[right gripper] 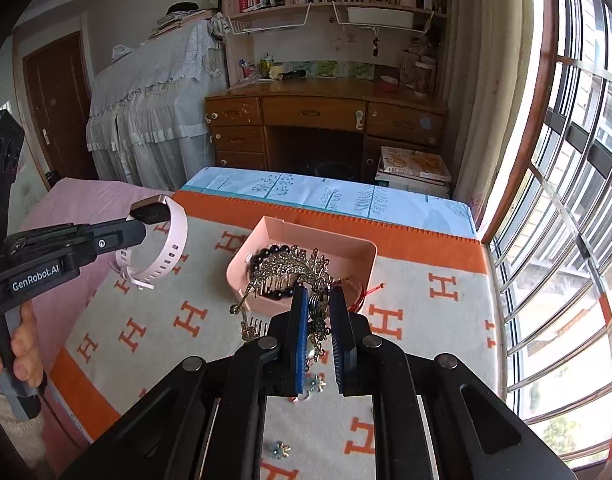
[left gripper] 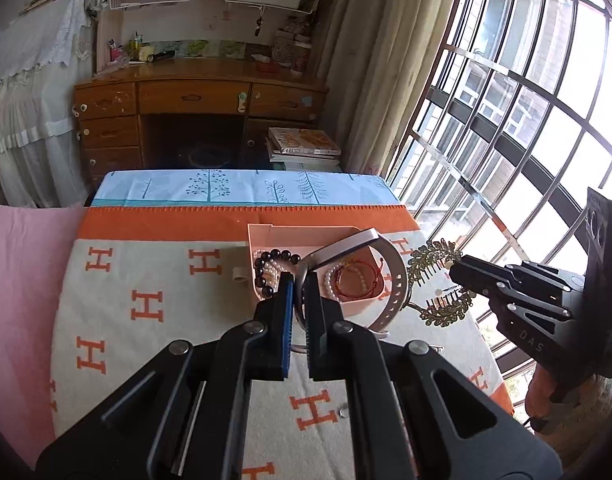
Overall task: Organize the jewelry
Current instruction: 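Carry the watch and brooch over the pink box and lower them in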
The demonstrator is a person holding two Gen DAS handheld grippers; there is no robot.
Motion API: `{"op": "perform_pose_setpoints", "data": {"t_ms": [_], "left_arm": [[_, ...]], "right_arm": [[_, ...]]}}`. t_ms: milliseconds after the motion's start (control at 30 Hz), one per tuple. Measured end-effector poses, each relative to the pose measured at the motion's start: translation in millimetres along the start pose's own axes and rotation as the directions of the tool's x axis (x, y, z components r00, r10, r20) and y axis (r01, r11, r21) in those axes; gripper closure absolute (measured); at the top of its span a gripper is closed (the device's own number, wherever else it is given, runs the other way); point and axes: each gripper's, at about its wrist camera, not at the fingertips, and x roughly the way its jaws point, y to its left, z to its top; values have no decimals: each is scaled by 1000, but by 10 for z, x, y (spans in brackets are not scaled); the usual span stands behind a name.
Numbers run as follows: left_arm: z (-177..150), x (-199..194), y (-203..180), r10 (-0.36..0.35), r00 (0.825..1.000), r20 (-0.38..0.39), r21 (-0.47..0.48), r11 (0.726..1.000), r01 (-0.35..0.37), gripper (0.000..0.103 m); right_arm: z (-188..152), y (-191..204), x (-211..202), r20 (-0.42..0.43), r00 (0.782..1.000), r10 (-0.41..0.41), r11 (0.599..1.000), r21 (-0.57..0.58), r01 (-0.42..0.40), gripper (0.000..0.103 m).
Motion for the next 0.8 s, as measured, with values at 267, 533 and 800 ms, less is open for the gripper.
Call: {"op": "perform_pose_setpoints", "data": {"t_ms": [267,533,800], "left_arm": [[254,847,12,-28,996,-84,-29,999,25,100],[132,1660,175,37,987,-159,-56,997,-47,100],[45,1856,195,137,975,-173,-27,989,-144,89]], "right_arm": [[487,-236,818,-50,999,1,991,130,5,92],[458,-342,1618,-116,991,-64,984,158,82,92],[353,-410,2200,-152,985,-76,982,157,100,92]]}}
